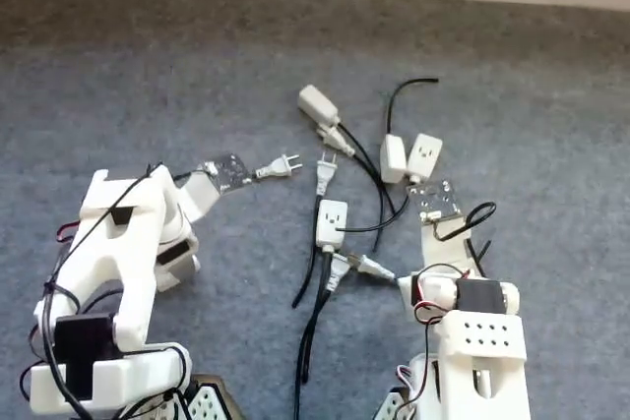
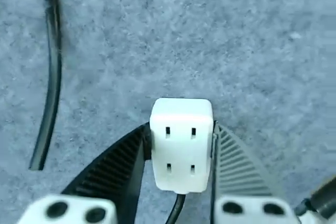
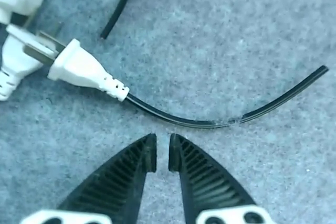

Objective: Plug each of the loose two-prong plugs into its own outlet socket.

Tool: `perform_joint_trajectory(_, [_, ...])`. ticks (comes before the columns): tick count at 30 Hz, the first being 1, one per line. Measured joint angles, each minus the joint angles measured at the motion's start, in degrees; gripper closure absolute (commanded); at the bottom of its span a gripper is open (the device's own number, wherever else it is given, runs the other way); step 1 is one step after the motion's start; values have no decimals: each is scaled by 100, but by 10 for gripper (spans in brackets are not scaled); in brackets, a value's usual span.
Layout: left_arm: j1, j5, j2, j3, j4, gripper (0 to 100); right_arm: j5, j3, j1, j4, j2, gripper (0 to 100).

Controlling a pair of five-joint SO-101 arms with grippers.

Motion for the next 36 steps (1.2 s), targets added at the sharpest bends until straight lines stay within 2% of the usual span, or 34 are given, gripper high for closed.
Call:
perform_joint_trajectory(5, [1055, -167, 9, -396, 791, 989, 0, 0, 0, 0, 0, 936])
perform_joint_trajectory(11, [3042, 651, 9, -1073, 1301, 992, 0, 0, 0, 0, 0, 936])
perform_joint_trajectory(16, [4343, 897, 9, -1055, 1327, 991, 0, 0, 0, 0, 0, 936])
perform_joint_trajectory(19, [4862, 1046, 9, -756, 879, 989, 0, 0, 0, 0, 0, 936])
perform_joint_trajectory(22, [4958, 1073, 9, -378, 448, 954, 0, 0, 26, 0, 0, 936])
perform_joint_trajectory(27, [4791, 1073, -18, 35, 149, 752, 0, 0, 0, 0, 0, 936])
perform_joint_trajectory(31, [4440, 1125, 18, 132, 62, 741, 0, 0, 0, 0, 0, 936])
perform_joint_trajectory(36, [3859, 1108, 9, -448, 237, 741, 0, 0, 0, 0, 0, 936])
